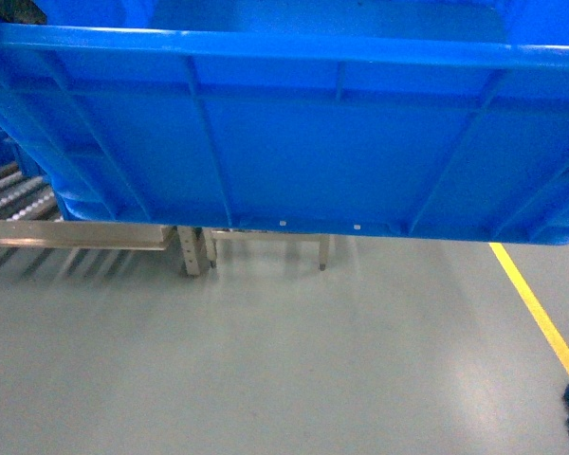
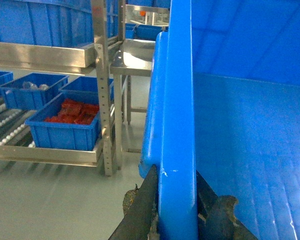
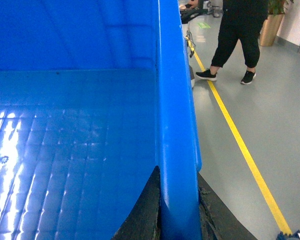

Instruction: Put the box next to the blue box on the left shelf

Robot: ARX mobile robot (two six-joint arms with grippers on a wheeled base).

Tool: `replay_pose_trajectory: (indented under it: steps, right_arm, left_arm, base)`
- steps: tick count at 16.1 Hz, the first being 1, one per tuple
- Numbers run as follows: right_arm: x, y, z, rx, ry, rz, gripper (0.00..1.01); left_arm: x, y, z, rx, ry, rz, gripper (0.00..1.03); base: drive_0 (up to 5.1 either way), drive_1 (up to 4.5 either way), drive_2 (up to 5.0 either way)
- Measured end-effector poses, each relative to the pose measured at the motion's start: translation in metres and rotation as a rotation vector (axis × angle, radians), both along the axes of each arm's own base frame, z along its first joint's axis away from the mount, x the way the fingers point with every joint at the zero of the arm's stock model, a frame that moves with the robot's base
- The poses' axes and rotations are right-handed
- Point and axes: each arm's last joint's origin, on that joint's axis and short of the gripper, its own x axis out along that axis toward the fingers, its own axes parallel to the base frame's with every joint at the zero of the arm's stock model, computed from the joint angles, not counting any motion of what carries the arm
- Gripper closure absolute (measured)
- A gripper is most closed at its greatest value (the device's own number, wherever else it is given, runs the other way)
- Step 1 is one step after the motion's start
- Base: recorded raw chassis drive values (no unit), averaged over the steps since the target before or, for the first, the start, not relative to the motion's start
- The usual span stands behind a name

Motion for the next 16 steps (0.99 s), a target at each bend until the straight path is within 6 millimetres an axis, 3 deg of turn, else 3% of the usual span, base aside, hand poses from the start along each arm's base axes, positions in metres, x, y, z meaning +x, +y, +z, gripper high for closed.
replay_pose_trajectory:
  steps: [5, 7, 16]
  right_arm:
    - [0.0, 0.0, 0.0001, 0.0, -0.001, 0.0, 0.92]
    - [0.0005, 0.0001, -0.0008, 0.0, 0.002, 0.0, 0.92]
    - [0.0006, 0.0, -0.0008, -0.001, 0.002, -0.001, 0.92]
  left_arm:
    - [0.0, 0.0, -0.0001, 0.0, 0.002, -0.001, 0.94]
    - [0.0001, -0.0001, -0.0004, 0.001, 0.003, -0.002, 0.94]
    - [-0.0001, -0.0004, -0.0003, 0.003, 0.001, -0.001, 0.94]
  base:
    - [0.1, 3.97, -3.8]
    - [0.0, 0.0, 0.0]
    - [-4.8, 2.26, 2.8]
